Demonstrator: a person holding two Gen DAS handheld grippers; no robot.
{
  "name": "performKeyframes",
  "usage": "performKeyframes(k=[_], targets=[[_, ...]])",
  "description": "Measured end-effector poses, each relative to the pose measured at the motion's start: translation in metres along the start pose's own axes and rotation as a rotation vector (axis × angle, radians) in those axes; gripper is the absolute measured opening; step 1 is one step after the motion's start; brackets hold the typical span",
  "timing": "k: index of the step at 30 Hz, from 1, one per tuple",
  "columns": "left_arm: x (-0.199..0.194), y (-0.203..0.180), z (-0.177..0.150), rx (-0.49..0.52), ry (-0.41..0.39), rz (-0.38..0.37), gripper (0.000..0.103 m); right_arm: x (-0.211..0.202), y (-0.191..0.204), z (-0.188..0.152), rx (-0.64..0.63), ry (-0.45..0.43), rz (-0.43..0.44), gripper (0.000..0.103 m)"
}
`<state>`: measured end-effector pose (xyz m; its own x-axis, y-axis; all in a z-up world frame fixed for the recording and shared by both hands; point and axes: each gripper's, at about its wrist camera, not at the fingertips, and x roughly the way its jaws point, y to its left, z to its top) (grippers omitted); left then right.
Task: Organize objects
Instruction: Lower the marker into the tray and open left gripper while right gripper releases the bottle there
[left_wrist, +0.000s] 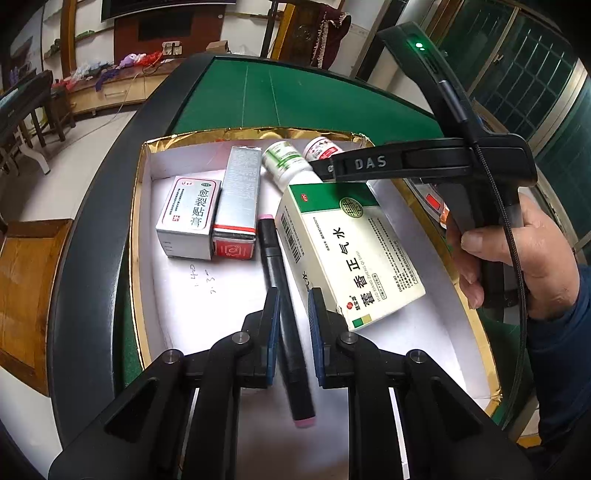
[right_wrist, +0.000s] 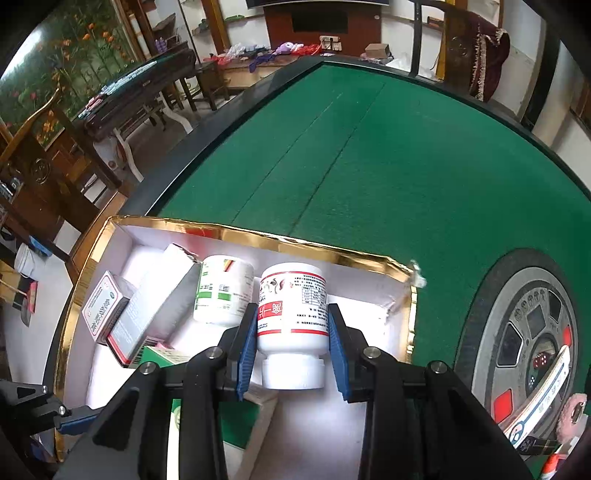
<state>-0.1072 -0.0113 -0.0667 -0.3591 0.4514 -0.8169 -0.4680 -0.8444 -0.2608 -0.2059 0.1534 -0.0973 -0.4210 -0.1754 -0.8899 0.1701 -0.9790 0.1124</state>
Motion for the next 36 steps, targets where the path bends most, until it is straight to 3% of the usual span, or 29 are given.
performKeyframes(k=[20,27,31,36], targets=[[-0.001,-0.01,0.001,0.011,-0.018,0.043,0.014,0.003,0.012,-0.004,-0.02,0.005,-0.016,0.037],[0.0,-0.006,0.003,-0.013,-0.019,0.039,0.014,-0.016,0.008,-0.004,-0.019,-0.045,-0.044,0.062],[-0.004,-0.001,0.003,-0.031,-0.033,0.022,0.026,-0.04,0.001,-0.005,0.007,-0.099,0.013,0.063],[-0.009,-0.007,0.005,-0.015,-0.051,-0.007,0.026,-0.074,-0.015,-0.026,0.075,-0.183,0.111,0.063]])
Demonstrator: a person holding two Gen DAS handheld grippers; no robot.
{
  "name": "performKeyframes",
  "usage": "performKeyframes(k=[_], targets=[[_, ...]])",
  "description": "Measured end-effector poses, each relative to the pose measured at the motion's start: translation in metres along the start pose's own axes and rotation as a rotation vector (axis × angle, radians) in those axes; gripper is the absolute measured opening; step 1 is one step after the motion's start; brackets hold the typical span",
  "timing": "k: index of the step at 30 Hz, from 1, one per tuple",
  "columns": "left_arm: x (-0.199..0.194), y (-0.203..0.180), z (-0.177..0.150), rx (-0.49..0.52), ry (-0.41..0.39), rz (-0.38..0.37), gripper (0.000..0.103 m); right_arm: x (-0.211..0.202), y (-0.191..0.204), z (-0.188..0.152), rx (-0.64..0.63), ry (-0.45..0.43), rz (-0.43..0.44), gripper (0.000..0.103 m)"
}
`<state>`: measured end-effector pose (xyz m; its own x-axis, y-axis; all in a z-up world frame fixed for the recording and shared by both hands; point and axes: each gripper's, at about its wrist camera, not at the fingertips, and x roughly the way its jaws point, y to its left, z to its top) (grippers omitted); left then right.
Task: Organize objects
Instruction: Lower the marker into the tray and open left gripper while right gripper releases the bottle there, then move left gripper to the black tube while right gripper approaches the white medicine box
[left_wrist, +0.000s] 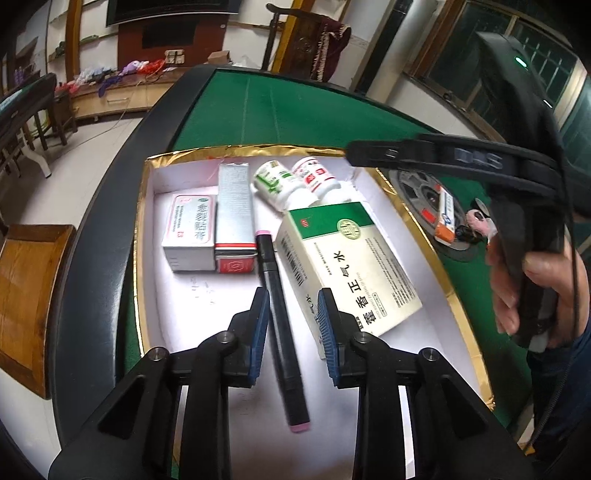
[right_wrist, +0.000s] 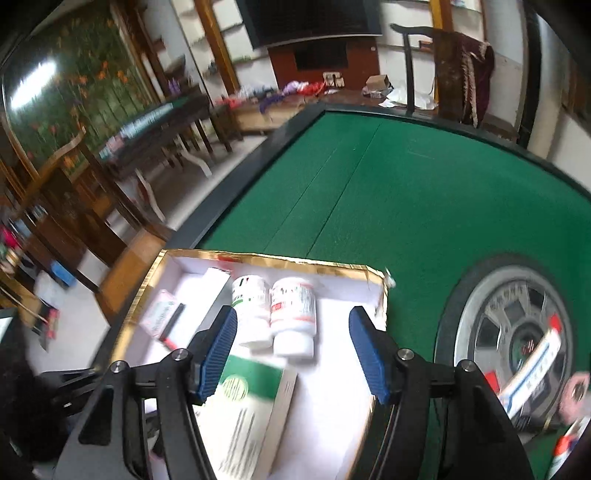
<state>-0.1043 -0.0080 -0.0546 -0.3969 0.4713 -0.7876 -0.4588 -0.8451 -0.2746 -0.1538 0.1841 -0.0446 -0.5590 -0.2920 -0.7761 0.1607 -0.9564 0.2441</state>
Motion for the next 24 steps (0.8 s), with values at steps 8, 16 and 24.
performKeyframes(k=[8,16,24], targets=[[-0.01,-0.008,0.006,0.001,-0.036,-0.017,0.026,-0.059,-0.044,-0.06,0.071,-0.073,0.137,0.063],[-0.02,-0.103,0.009,0.145,-0.066,-0.046,0.026,-0.139,-0.162,-0.103,0.119,-0.171,-0.005,0.063],[0.033,-0.252,0.03,0.51,0.018,-0.095,0.026,-0.194,-0.25,-0.149,0.154,-0.27,-0.104,0.063]])
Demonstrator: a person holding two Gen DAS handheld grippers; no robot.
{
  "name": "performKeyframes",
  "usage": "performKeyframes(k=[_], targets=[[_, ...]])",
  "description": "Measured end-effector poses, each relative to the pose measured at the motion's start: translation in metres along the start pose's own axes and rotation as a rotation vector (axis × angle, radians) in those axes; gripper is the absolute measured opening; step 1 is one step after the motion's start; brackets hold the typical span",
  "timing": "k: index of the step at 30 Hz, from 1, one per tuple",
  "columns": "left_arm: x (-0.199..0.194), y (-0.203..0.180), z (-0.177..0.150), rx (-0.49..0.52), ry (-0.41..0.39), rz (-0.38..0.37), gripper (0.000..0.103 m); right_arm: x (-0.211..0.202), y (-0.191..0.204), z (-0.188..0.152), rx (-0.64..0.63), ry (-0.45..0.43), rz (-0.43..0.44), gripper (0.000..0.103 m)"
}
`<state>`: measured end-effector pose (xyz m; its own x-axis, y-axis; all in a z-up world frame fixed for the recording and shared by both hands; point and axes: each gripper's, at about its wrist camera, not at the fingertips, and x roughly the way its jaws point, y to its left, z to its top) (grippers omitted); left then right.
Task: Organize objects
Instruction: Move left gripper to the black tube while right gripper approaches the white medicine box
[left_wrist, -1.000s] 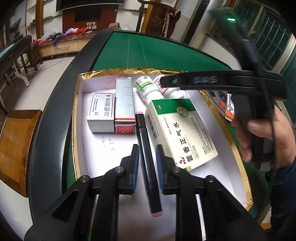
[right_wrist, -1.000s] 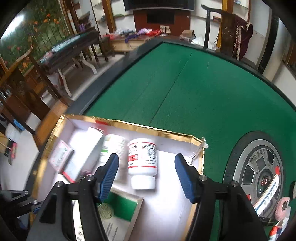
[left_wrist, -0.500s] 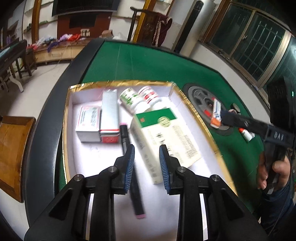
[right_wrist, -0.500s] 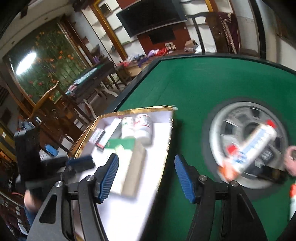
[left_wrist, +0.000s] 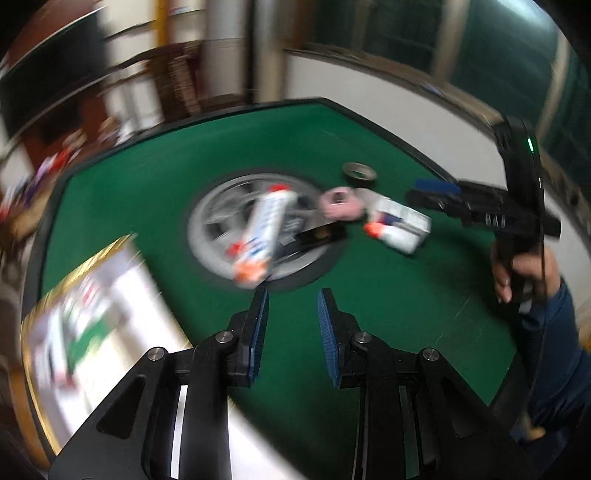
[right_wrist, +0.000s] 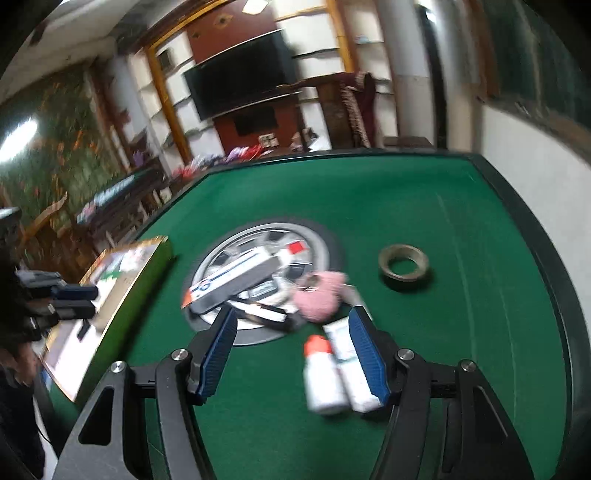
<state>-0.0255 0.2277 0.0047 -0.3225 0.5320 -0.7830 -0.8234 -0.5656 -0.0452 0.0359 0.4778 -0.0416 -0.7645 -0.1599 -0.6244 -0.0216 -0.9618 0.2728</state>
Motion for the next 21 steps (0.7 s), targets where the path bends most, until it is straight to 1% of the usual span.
performKeyframes(k=[2,4,5,6,7,8,10,13,17,19,21], targets=[[0.024,-0.016,0.018,0.081,0.031,-0.034,0.026,-0.005,-0.019,0.0,0.095,-0.001,0.039,0.063],[0.054,-0.03,0.034,0.169,0.086,-0.052,0.026,-0.014,-0.031,0.002,0.176,-0.021,0.093,0.063],[0.068,-0.035,0.039,0.208,0.117,-0.059,0.026,-0.017,-0.034,0.002,0.195,-0.028,0.102,0.063],[0.084,-0.04,0.045,0.27,0.151,-0.044,0.026,-0.02,-0.036,0.002,0.207,-0.033,0.109,0.063],[0.092,-0.044,0.046,0.301,0.163,-0.024,0.026,-0.021,-0.036,0.003,0.213,-0.037,0.11,0.063],[0.105,-0.047,0.048,0.349,0.193,0.0,0.026,-0.023,-0.038,0.002,0.223,-0.044,0.113,0.063],[0.121,-0.05,0.051,0.407,0.232,0.037,0.026,-0.025,-0.043,0.002,0.24,-0.045,0.122,0.063],[0.133,-0.046,0.055,0.435,0.263,0.051,0.026,-0.024,-0.05,0.001,0.273,-0.039,0.146,0.063],[0.144,-0.035,0.058,0.44,0.289,0.034,0.027,-0.023,-0.053,-0.001,0.297,-0.032,0.184,0.063],[0.15,-0.031,0.061,0.448,0.294,0.045,0.031,-0.025,-0.054,-0.001,0.297,-0.032,0.182,0.063],[0.16,-0.025,0.062,0.432,0.331,0.031,0.031,-0.024,-0.054,-0.002,0.3,-0.029,0.177,0.063]])
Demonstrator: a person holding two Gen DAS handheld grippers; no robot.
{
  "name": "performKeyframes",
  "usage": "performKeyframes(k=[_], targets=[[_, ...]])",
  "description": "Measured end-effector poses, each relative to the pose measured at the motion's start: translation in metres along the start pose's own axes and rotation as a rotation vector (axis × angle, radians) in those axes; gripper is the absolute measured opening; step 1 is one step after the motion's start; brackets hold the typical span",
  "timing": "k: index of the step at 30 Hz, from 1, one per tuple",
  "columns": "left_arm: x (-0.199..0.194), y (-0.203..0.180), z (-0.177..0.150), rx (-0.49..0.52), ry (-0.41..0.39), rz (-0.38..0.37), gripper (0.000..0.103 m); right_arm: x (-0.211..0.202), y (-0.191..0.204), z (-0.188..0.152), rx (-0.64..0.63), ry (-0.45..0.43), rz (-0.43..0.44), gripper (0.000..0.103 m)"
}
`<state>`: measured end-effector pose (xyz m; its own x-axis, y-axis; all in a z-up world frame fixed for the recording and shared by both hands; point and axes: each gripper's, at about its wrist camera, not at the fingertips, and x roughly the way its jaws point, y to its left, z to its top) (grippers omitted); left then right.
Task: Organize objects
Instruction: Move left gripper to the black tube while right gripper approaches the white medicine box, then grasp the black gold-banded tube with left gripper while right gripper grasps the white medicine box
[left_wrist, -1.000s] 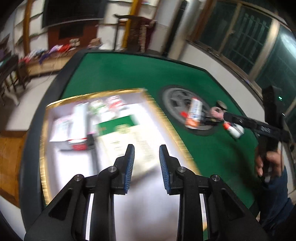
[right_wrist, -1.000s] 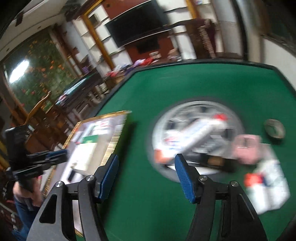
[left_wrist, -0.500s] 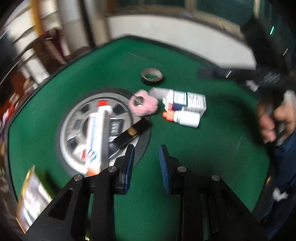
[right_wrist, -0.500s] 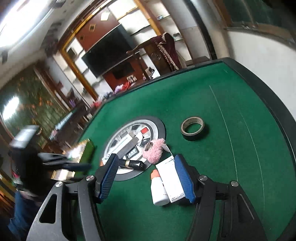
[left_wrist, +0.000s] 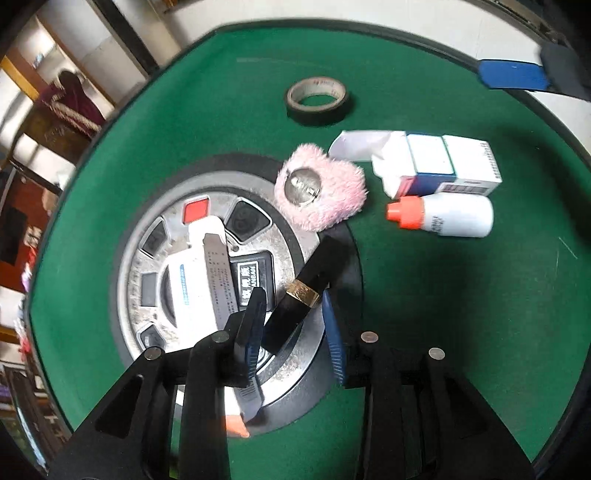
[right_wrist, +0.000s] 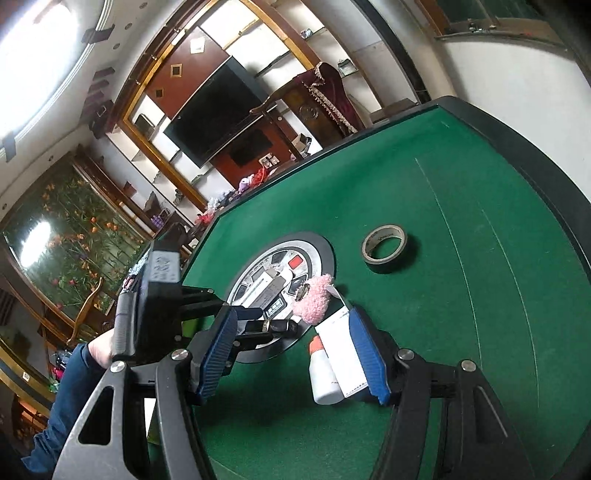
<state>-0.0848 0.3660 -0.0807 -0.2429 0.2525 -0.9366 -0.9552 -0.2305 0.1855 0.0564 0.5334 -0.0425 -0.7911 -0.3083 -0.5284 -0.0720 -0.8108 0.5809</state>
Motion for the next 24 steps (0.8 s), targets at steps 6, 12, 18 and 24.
performKeyframes(k=[6,12,18,24], targets=[[0.001,0.008,-0.005,-0.155,-0.013,-0.004,0.033,0.009,-0.002,-0.001,-0.019,0.02,-0.052,0.063],[-0.01,-0.02,-0.027,-0.373,0.032,0.032,0.018,0.025,-0.002,-0.007,-0.101,0.082,-0.18,0.063],[-0.022,-0.032,-0.052,-0.432,-0.011,0.008,0.018,0.05,0.013,-0.015,-0.267,0.167,-0.276,0.041],[-0.026,-0.028,-0.063,-0.489,-0.062,0.006,0.018,0.059,0.001,-0.012,-0.292,0.229,-0.265,0.035]])
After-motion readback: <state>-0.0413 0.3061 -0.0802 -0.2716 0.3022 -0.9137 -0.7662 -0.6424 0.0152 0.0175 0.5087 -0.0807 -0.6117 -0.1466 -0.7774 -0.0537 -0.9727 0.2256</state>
